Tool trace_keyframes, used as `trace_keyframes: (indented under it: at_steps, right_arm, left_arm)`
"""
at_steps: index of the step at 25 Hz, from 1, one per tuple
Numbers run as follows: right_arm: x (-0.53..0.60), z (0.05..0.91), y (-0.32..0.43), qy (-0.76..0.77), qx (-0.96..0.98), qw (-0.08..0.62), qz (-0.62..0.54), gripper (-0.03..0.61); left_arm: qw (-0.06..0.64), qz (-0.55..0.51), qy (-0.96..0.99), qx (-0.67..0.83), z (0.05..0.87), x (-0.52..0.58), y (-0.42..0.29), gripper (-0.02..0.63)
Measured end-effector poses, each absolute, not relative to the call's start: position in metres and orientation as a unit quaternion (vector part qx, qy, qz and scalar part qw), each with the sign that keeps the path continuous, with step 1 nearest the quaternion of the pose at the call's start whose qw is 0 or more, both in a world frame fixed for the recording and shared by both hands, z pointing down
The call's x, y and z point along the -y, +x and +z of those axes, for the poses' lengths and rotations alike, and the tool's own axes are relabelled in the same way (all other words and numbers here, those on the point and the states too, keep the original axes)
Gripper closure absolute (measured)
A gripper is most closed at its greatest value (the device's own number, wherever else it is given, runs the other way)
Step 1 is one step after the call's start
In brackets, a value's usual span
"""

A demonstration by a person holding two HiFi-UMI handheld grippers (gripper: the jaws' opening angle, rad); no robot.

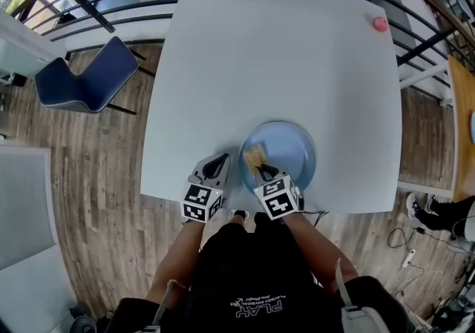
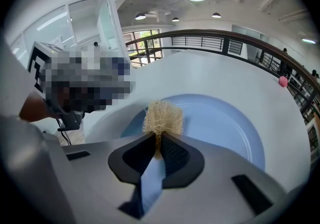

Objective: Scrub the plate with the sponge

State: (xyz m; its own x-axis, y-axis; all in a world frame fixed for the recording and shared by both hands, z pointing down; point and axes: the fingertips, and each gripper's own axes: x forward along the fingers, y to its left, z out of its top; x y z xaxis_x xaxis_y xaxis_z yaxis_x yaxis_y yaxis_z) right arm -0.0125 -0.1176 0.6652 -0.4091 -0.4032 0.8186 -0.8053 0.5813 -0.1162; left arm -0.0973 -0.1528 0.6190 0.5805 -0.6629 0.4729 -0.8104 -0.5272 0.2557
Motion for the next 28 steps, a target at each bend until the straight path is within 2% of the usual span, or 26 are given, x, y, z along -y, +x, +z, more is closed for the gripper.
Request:
trace_keyframes:
  at_steps: [6,28]
  right_arm:
    - [0.118,0.671,-0.009,0.386,0.793,0.396,0.255,0.534]
    - [0.140,0.674,0.076,0.458,0.752,0.396,0.260,0.534]
  left_arm:
    - [0.218,0.158,0.862,0.429,0.615,0.151,-0.098,0.601]
    - [0.216,0.160,0.873,0.406,0.612,0.151,-0.068,0.601]
